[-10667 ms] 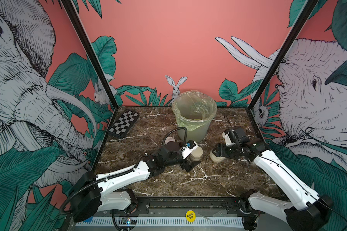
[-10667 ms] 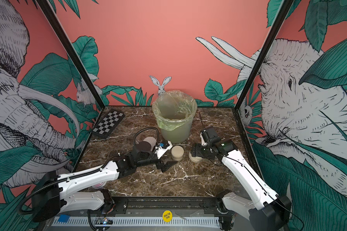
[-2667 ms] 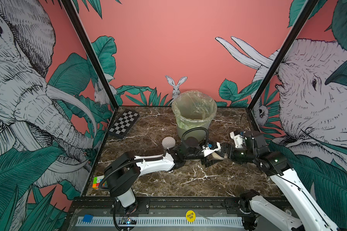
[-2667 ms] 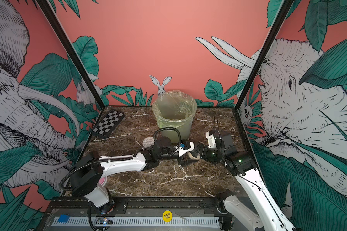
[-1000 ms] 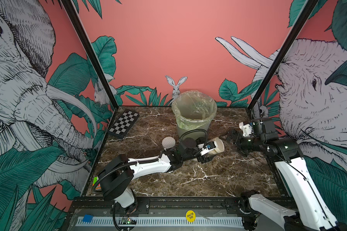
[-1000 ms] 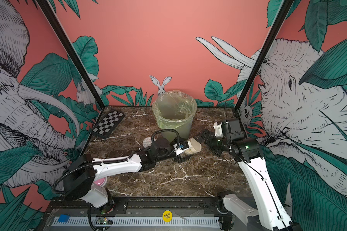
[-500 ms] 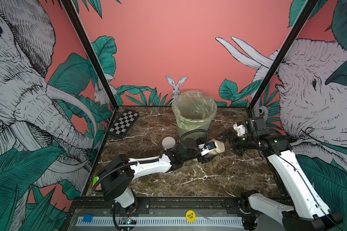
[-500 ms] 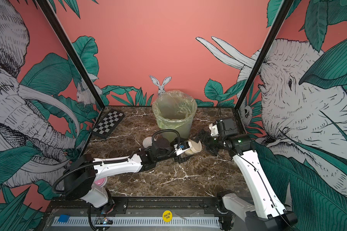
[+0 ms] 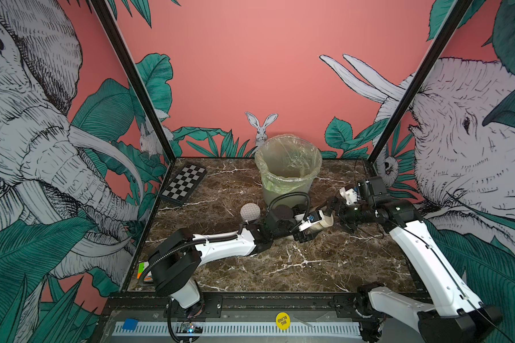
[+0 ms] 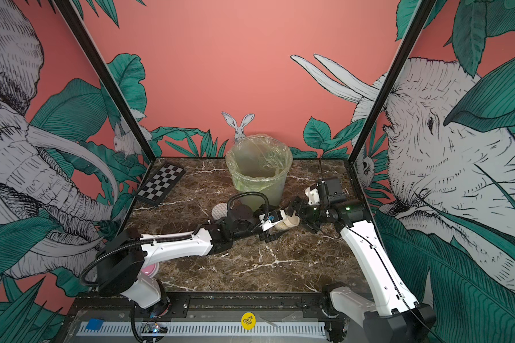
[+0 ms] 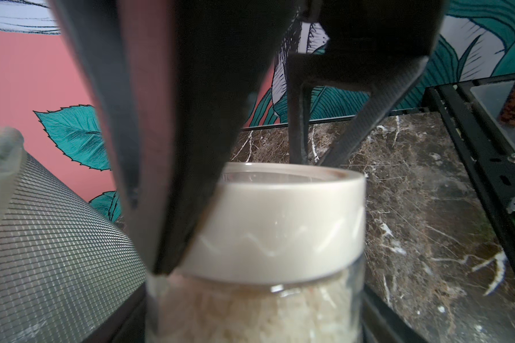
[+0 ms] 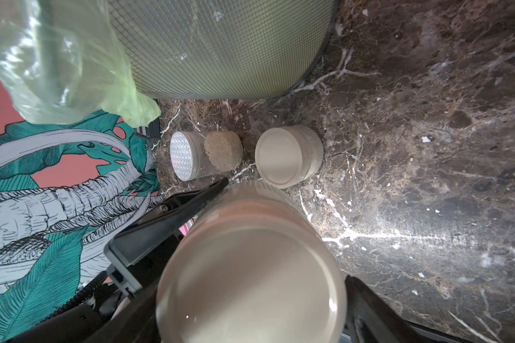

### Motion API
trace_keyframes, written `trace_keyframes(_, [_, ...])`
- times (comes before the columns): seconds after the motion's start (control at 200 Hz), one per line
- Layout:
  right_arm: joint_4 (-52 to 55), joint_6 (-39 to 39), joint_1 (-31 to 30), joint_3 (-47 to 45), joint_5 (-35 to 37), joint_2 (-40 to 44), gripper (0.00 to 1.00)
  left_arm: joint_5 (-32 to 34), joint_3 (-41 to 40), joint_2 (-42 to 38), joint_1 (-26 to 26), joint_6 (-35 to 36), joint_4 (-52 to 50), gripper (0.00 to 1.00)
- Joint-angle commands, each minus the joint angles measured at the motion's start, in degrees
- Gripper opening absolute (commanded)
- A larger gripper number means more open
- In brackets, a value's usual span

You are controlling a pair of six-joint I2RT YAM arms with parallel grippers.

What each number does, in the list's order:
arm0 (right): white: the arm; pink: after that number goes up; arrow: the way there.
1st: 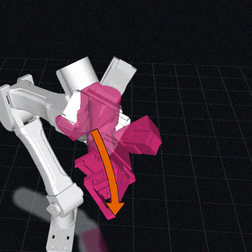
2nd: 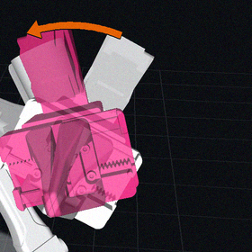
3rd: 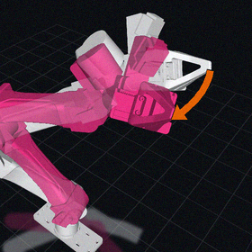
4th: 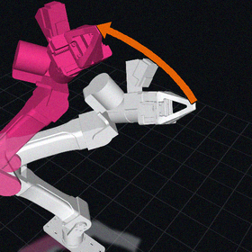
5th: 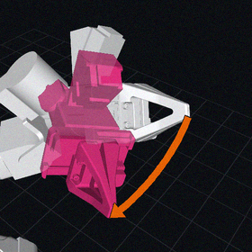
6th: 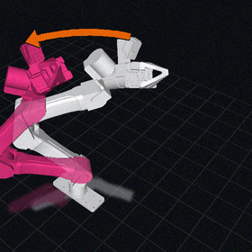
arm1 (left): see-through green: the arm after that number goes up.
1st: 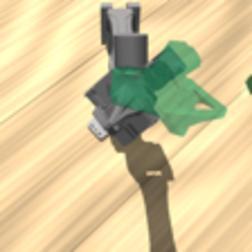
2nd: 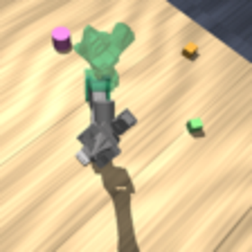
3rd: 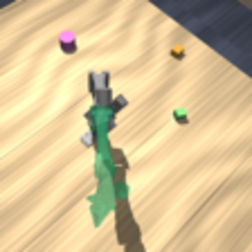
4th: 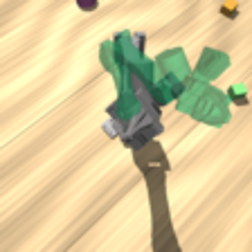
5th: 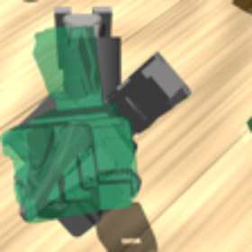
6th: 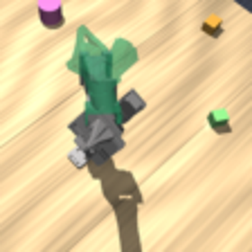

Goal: Empty moldy rice from jars
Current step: Unscrew the lid from the jar.

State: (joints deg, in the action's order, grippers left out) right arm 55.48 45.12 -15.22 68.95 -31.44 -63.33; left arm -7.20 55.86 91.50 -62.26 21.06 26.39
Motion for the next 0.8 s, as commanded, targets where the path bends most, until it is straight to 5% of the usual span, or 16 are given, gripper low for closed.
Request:
trace_keyframes(0.0, [-1.1,-2.3,0.0,0.5,-0.6,-0.4,0.82,0.0,2.8,-1.0,-0.3,0.8,4.0,0.00])
trace_keyframes(0.21, [1.4,-6.1,-0.6,1.4,0.6,-0.6,0.65,-1.2,2.6,-1.3,-0.2,-0.3,4.3,0.00])
trace_keyframes(0.435, [3.1,-17.1,-1.5,3.6,-3.1,-1.1,0.41,-12.8,2.2,-2.5,1.5,-3.5,3.1,0.00])
trace_keyframes(0.645, [3.2,-28.0,-3.3,5.7,-6.1,-4.2,0.32,-21.2,3.1,-2.3,2.6,-5.4,2.3,0.00])
trace_keyframes(0.795, [3.2,-37.7,-4.7,8.9,-0.8,-5.6,0.27,-26.2,3.9,-2.1,3.6,-6.8,2.1,0.00])
